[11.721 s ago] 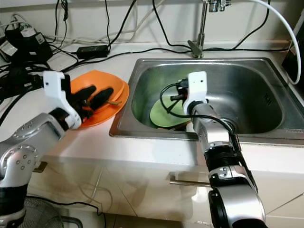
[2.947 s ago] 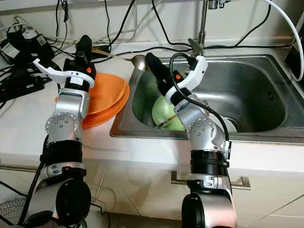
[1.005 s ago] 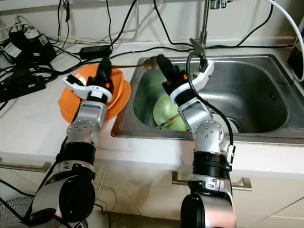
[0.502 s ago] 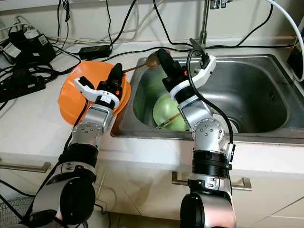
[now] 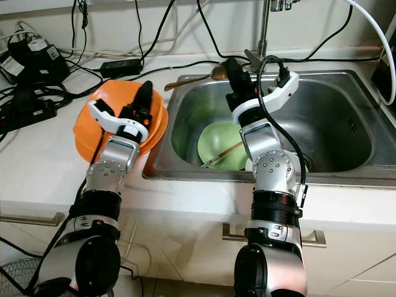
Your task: Kitchen organization
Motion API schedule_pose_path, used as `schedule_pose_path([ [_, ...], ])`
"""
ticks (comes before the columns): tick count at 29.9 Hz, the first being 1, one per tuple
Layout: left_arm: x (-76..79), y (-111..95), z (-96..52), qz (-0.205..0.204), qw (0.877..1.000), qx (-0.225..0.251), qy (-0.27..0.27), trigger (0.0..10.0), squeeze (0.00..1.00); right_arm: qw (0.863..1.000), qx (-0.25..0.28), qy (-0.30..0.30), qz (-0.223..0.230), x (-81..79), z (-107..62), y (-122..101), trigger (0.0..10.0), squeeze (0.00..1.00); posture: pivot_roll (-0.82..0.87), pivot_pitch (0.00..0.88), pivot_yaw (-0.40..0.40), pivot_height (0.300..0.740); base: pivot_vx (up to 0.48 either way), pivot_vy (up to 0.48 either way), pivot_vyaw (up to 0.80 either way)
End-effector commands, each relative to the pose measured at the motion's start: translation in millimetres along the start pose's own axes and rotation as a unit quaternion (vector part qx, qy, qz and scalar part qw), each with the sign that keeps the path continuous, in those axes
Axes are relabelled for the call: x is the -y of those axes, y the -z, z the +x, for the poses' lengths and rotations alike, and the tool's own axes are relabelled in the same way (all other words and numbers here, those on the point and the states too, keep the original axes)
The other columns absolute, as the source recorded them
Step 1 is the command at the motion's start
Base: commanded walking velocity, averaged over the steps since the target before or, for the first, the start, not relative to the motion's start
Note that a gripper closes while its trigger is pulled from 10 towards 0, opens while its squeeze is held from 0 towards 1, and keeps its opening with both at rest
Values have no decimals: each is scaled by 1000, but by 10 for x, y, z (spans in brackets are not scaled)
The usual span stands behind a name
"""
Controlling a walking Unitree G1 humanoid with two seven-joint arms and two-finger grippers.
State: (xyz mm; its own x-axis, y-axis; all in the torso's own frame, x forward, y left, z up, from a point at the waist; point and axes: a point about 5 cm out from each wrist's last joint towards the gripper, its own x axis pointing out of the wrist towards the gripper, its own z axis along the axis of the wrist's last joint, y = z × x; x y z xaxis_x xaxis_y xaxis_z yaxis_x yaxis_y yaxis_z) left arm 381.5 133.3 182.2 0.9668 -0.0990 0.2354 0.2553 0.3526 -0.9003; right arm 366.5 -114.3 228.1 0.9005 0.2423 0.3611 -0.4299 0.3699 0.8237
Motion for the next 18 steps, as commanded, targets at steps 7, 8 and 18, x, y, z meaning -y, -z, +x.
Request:
schedule_pose_path([
  [7, 23, -263, 8, 43, 998, 44, -16, 10000, 1000, 997, 28, 22, -67, -16, 90, -124, 0, 0, -70, 0, 133, 740, 0, 0, 0],
  [8, 29, -272, 9, 47, 998, 45, -16, 10000, 1000, 995, 30, 28, -87, -3, 88, -143, 0, 0, -70, 0, 133, 740, 0, 0, 0],
  [18, 120, -372, 17, 120, 990, 61, -34, 10000, 1000, 944, -8, 108, -310, 238, 34, -109, 0, 0, -69, 0, 133, 740, 0, 0, 0],
])
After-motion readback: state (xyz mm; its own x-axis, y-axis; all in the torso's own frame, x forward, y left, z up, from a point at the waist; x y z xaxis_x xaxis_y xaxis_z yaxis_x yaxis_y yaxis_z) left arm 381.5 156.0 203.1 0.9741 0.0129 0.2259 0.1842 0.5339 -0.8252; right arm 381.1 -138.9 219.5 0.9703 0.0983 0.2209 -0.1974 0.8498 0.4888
